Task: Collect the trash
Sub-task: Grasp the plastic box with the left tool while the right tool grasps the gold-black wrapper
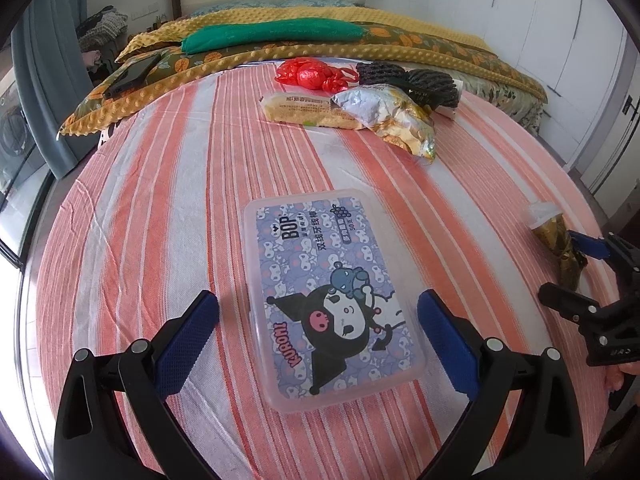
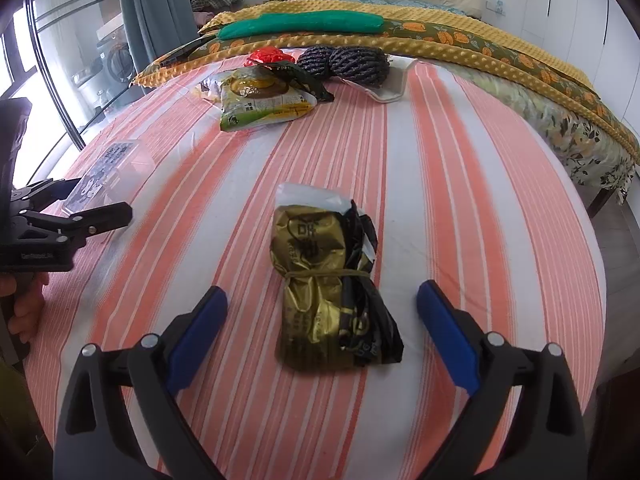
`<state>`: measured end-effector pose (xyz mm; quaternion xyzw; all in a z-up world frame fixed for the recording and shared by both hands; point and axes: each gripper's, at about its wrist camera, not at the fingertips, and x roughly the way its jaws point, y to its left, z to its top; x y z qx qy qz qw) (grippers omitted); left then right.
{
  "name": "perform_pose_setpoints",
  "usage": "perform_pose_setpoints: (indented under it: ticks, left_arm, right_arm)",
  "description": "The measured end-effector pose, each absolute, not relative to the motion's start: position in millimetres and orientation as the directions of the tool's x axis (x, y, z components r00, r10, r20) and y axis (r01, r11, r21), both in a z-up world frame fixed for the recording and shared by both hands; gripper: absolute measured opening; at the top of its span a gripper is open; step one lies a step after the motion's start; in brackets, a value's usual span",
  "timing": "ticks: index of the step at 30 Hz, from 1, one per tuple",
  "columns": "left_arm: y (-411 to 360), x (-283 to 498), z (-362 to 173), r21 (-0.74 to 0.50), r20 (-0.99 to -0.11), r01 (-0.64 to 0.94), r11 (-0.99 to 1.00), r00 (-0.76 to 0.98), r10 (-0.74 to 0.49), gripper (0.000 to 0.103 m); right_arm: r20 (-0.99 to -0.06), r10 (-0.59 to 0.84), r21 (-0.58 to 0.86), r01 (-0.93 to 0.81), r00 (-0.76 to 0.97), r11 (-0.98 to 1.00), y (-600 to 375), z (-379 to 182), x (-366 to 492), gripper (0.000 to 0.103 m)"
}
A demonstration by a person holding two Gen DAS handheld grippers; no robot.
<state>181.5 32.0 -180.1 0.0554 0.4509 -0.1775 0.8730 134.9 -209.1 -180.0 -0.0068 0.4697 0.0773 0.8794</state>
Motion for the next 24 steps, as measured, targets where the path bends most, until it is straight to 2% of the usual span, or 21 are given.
perform_pose_setpoints:
  ticks: [8, 14, 17, 18, 21, 22, 23, 24]
  left_arm:
    - [47, 171, -175, -0.081, -0.817, 0.391, 0.917, 0.501, -0.286, 0.098]
    - [33, 184, -172, -0.028, -0.843, 0.4, 0.916, 0.484, -0.237, 0.097]
    - [31, 192, -170, -0.011, -0.848, 0.402, 0.915, 0.481, -0.222, 0.09]
    - [30, 195, -169, -0.01, -0.85, 0.402, 0.915, 0.479, -0.22, 0.089]
    - [27, 199, -166, 0.01, -0.851, 0.411, 0.912, 0.482, -0.208, 0.079]
    - [25, 199, -166, 0.018, -0.85, 0.419, 0.908, 0.484, -0.207, 0.072]
    - [23, 198, -165, 0.025, -0.849, 0.43, 0.903, 0.486, -0.208, 0.067]
    - [21, 197, -164, 0.04, -0.848, 0.434, 0.9, 0.492, -0.2, 0.067]
  right_arm:
    - [-0.827, 0.132, 0.062, -0.144, 0.546, 0.988, -209, -180, 134, 0.094]
    - [-0.851, 0.24, 0.195, -0.142, 0.467, 0.97, -223, -168, 139, 0.093]
    - [-0.865, 0.244, 0.185, -0.172, 0.439, 0.967, -219, -159, 147, 0.09]
    - [-0.872, 0.242, 0.178, -0.186, 0.425, 0.966, -215, -160, 150, 0.087]
    - [-0.894, 0.209, 0.142, -0.192, 0.397, 0.971, -209, -166, 161, 0.066]
    - [-0.897, 0.21, 0.145, -0.191, 0.389, 0.971, -210, -167, 164, 0.052]
    - [-0.899, 0.202, 0.137, -0.188, 0.388, 0.973, -210, -168, 164, 0.045]
    - [-0.897, 0.201, 0.136, -0.188, 0.393, 0.973, -212, -166, 163, 0.045]
